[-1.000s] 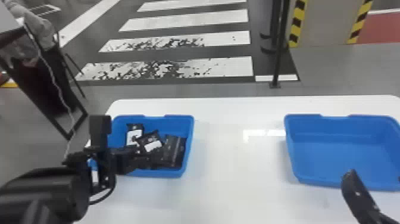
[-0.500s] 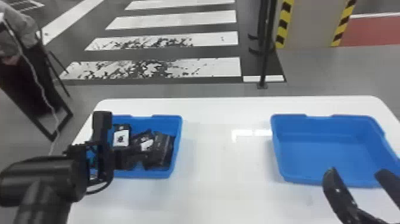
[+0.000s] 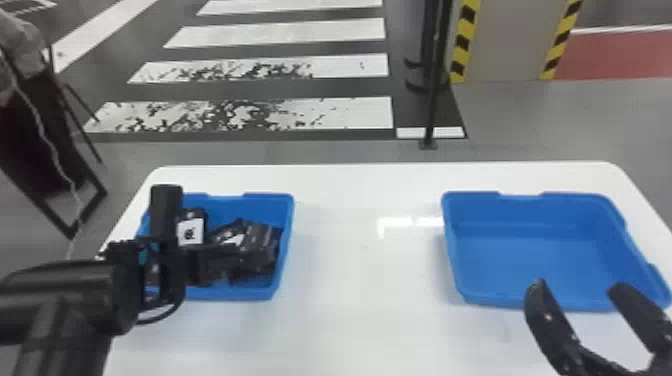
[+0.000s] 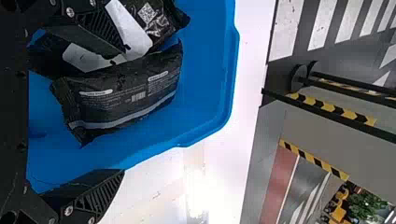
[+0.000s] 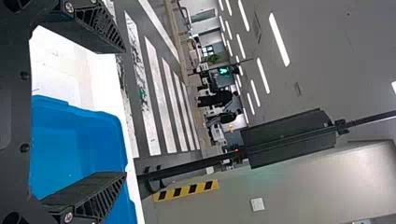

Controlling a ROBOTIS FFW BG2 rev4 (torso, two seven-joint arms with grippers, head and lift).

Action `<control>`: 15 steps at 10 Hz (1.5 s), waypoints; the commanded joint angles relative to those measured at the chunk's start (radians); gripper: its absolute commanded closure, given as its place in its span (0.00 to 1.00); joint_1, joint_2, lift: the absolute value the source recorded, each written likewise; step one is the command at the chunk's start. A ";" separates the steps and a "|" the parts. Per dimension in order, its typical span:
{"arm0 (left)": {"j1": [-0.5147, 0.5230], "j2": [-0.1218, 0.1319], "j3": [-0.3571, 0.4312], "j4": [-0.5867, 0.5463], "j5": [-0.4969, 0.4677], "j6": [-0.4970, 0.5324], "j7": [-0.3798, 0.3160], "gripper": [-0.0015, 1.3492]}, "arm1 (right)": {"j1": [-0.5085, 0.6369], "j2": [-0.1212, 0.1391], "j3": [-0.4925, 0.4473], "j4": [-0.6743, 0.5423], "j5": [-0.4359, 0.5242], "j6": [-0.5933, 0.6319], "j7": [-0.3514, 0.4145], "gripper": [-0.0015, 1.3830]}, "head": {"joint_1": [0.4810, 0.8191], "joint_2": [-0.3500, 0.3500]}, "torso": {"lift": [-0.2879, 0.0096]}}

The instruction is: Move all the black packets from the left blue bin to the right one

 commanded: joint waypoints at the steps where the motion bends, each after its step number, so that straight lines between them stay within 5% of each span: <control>1: -0.009 -0.003 0.003 0.000 0.000 0.001 0.000 0.16 | 0.000 0.002 0.002 0.003 -0.002 0.000 0.000 0.07 | 0.63 0.66 | 0.50; 4: -0.036 -0.009 0.005 0.057 -0.012 0.018 0.009 0.61 | -0.003 0.000 0.004 0.005 -0.002 0.000 0.000 0.07 | 0.63 0.66 | 0.50; 6: -0.048 -0.012 -0.005 0.067 -0.048 0.033 0.014 0.61 | -0.003 0.000 0.004 0.005 -0.004 0.000 0.000 0.07 | 0.63 0.67 | 0.50; 7: -0.048 -0.011 -0.015 0.064 -0.072 0.030 0.012 0.94 | -0.003 0.000 0.004 0.008 -0.006 0.000 0.000 0.07 | 0.63 0.68 | 0.50; 9: -0.004 -0.018 0.013 0.008 -0.046 0.001 0.014 0.89 | 0.002 -0.002 0.004 0.003 -0.010 0.000 0.000 0.07 | 0.63 0.68 | 0.50; 12: 0.202 -0.018 0.081 -0.454 -0.018 0.099 0.014 0.90 | 0.005 -0.002 0.004 -0.014 -0.030 0.003 0.009 0.07 | 0.63 0.68 | 0.50; 13: 0.259 -0.018 0.089 -0.581 0.024 0.116 0.014 0.90 | 0.010 -0.005 0.002 -0.049 -0.047 0.062 0.022 0.06 | 0.63 0.69 | 0.50; 15: 0.298 -0.020 0.027 -0.660 0.152 0.104 0.014 0.90 | -0.027 -0.021 0.002 -0.090 -0.119 0.221 0.089 0.06 | 0.63 0.65 | 0.50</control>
